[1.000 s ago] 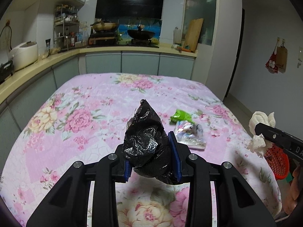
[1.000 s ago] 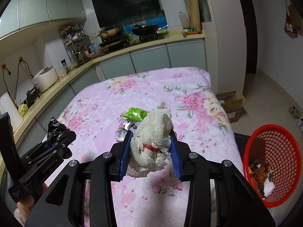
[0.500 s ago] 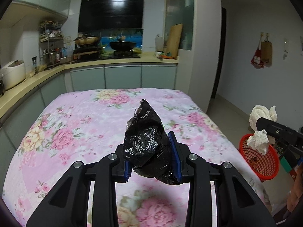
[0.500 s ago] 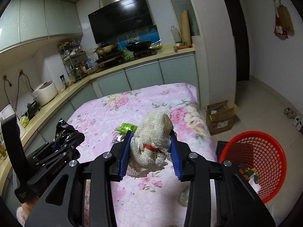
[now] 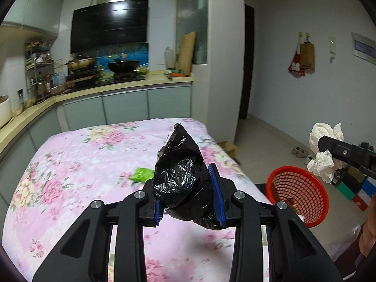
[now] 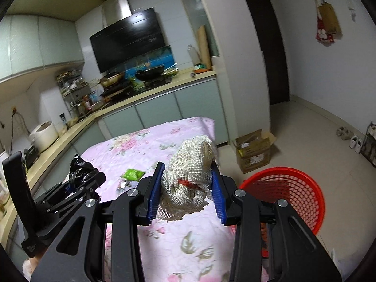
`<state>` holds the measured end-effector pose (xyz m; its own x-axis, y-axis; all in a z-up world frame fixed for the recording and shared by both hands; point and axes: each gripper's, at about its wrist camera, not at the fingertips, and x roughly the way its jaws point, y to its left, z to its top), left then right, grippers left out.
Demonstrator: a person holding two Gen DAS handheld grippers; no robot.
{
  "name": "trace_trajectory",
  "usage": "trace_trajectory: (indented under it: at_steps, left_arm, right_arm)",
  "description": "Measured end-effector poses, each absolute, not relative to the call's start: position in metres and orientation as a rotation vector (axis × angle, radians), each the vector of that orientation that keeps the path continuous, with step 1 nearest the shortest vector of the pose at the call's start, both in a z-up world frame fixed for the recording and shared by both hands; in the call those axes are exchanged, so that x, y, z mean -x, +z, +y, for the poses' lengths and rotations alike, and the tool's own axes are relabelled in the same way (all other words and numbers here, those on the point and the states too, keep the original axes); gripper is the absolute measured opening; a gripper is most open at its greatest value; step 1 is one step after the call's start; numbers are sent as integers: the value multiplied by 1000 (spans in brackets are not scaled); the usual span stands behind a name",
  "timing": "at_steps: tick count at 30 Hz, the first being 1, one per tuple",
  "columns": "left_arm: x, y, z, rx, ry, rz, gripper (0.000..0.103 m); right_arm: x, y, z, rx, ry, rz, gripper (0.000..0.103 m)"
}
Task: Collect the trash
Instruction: 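Carry the black bag and white tissue over the red basket with both tools, then open both tools to drop the black bag and tissue into the basket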
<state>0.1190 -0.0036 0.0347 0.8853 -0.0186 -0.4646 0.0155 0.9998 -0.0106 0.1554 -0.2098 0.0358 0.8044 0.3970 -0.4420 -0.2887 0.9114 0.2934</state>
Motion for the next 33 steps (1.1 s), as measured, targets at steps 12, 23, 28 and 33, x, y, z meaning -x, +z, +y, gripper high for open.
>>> trace_trajectory:
  at_steps: [12,23,28,33]
  left_arm:
    - [-149,31,-69,-33,-174,533,32]
    - [-166,19,-120,-67,-294,581,32]
    - [-180,14,-143,-63,-354,617,32]
    - [-194,0,-166,-81,-400,666,32]
  right_arm:
    - [-168,27,-264,-296,187,580,38]
    - [-175,13,-304,-342,29,622,38]
    - [-182,3,-310,-353,-14,661,38]
    - [-190,-9,-320,-372,-60,693,38]
